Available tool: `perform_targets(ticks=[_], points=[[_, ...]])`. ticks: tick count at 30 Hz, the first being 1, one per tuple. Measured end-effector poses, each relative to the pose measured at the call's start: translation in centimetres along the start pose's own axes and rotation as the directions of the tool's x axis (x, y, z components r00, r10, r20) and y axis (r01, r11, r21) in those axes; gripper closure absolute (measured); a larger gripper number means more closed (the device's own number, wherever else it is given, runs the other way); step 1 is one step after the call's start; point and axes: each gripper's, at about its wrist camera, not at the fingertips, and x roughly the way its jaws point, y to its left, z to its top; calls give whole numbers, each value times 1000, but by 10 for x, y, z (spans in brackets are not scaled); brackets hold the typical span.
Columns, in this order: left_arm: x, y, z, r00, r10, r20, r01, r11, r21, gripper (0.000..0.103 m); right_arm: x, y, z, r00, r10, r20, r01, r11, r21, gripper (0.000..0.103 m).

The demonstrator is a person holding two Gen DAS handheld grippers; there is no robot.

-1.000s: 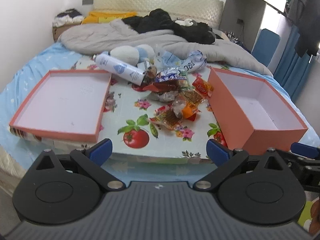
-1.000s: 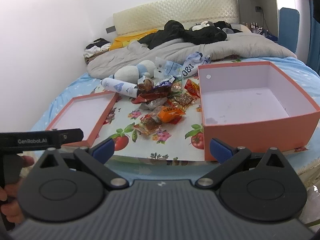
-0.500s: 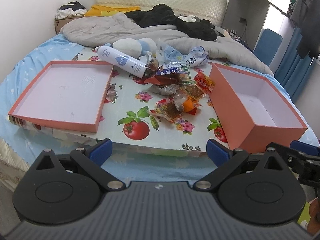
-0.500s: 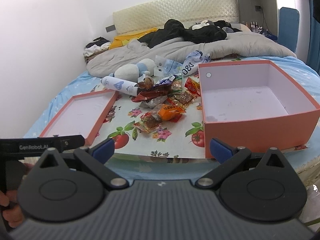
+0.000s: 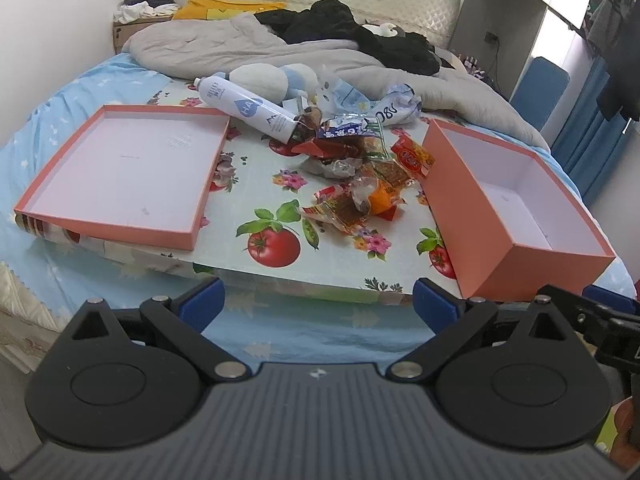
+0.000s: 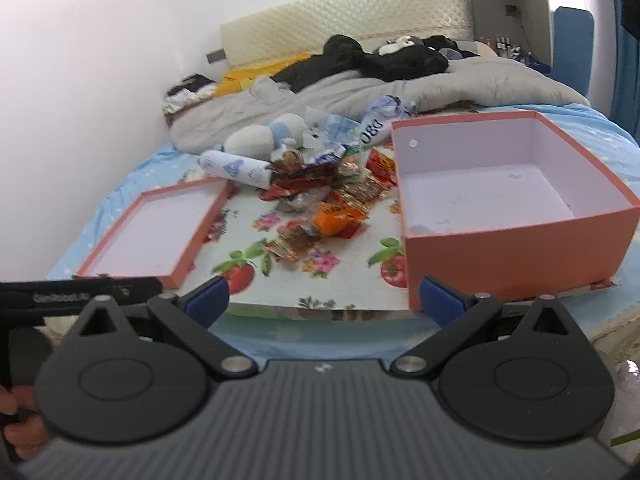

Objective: Organize snacks

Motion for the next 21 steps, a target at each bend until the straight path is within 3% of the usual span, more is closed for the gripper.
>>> perform_targets(ticks=[8, 21], points=[[1, -8, 8, 1000, -17, 10, 17, 1000, 17, 1, -5, 2, 0, 1000, -22, 8, 22, 1000, 2, 0], [4, -7, 7, 1000, -15, 20, 14, 1000, 27, 1, -8, 4, 1, 999, 16, 32, -16, 1000, -5, 0]])
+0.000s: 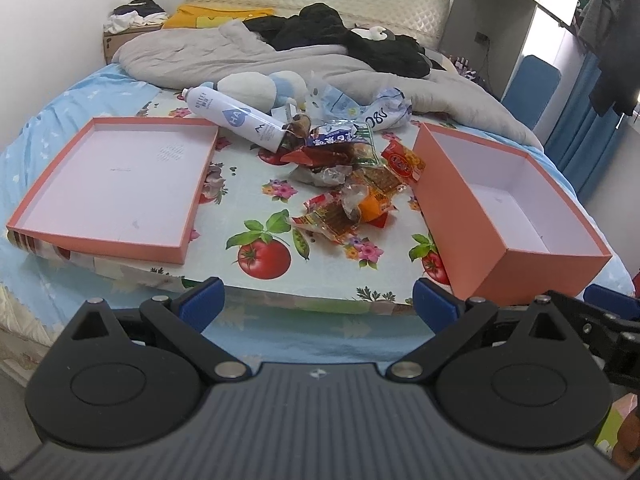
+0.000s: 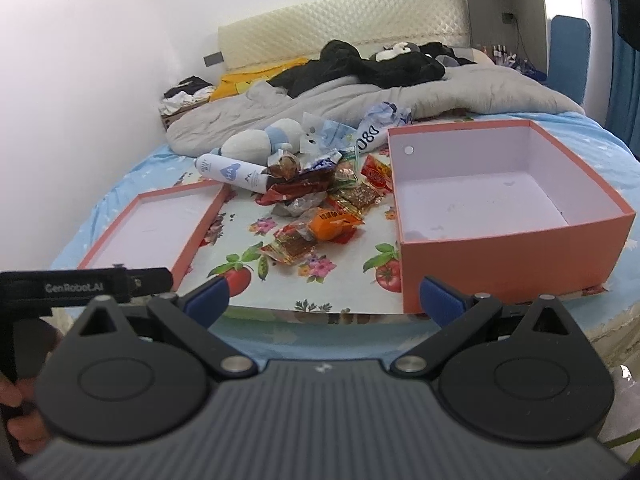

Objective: Organize snacks

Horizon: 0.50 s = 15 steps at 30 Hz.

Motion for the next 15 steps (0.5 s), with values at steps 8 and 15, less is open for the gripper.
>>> perform_targets(ticks=[8, 15], points=[[4, 1, -2, 1000, -12, 0, 12, 1000, -1, 1, 3, 0, -1, 1000, 29, 3, -29, 1000, -1, 0], [10, 2, -1, 1000, -13, 5, 13, 1000, 6, 1, 6, 4, -1, 999, 47, 2, -47, 999, -20, 3]])
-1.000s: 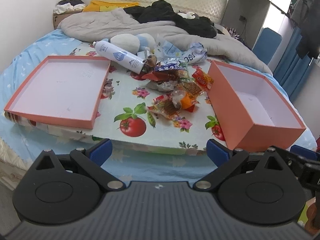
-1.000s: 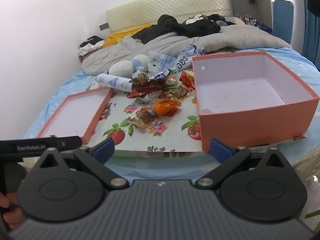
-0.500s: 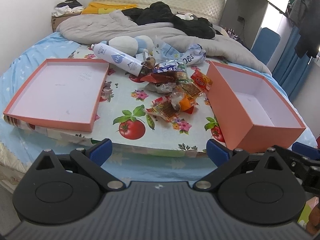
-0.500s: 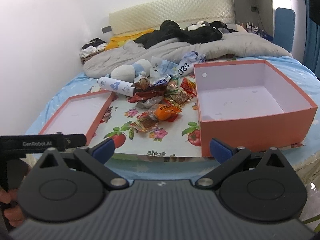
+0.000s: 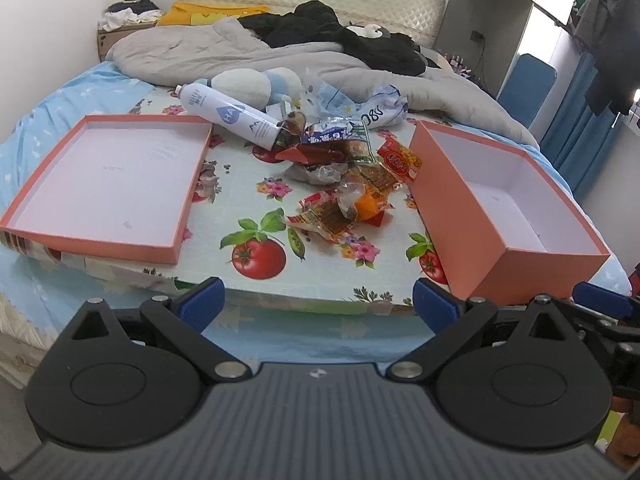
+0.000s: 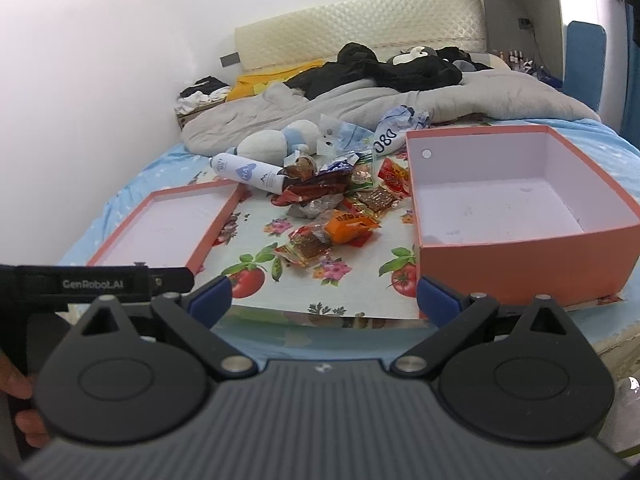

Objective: Organize snacks

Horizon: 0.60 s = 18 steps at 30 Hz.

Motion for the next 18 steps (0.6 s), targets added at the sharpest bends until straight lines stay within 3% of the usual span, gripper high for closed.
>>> perform_targets(ticks=[9, 12, 18], points=[[10, 9, 11, 1000, -10, 14, 10, 999, 32, 1, 3, -2, -2, 1000, 7, 9, -7, 1000, 25, 3], [20, 6, 16, 1000, 20, 16, -21, 996, 84, 1, 8, -8, -4, 1000, 2, 13, -3, 997, 73, 3], [46, 3, 27, 1000, -1, 16, -1, 996, 91, 1, 21, -9, -6, 999, -5, 37, 2, 996, 90, 2]])
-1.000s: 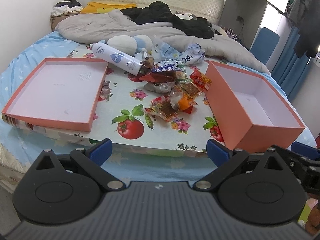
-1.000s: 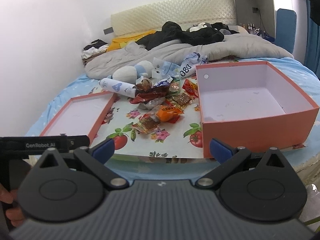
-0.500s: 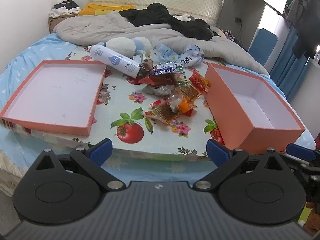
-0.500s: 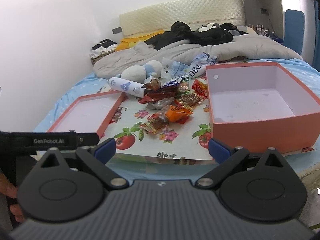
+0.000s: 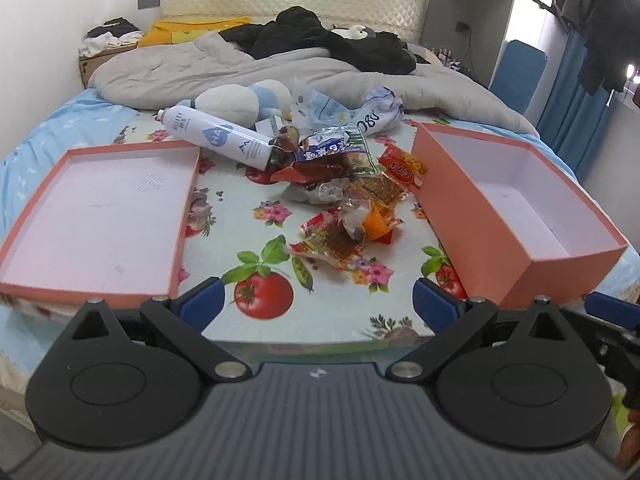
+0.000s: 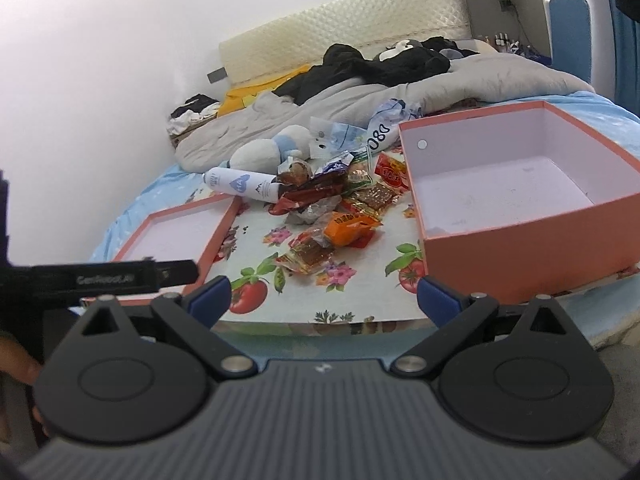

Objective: Organize snacks

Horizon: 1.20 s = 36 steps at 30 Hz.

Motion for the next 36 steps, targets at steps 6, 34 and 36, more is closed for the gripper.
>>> perform_targets(ticks=[6, 34, 36], points=[[26, 1, -1, 999, -30, -27, 28, 999, -42, 1, 15, 3, 9, 999, -18, 41, 17, 1000, 22, 2], [117, 23, 43, 991, -81, -107, 86, 996, 39, 3, 135, 14, 49, 997, 54, -57, -47, 991, 121, 31], [131, 21, 46, 989, -88, -122, 96, 994, 58, 3, 147, 9, 49, 996, 43, -76, -32, 988, 151, 31]])
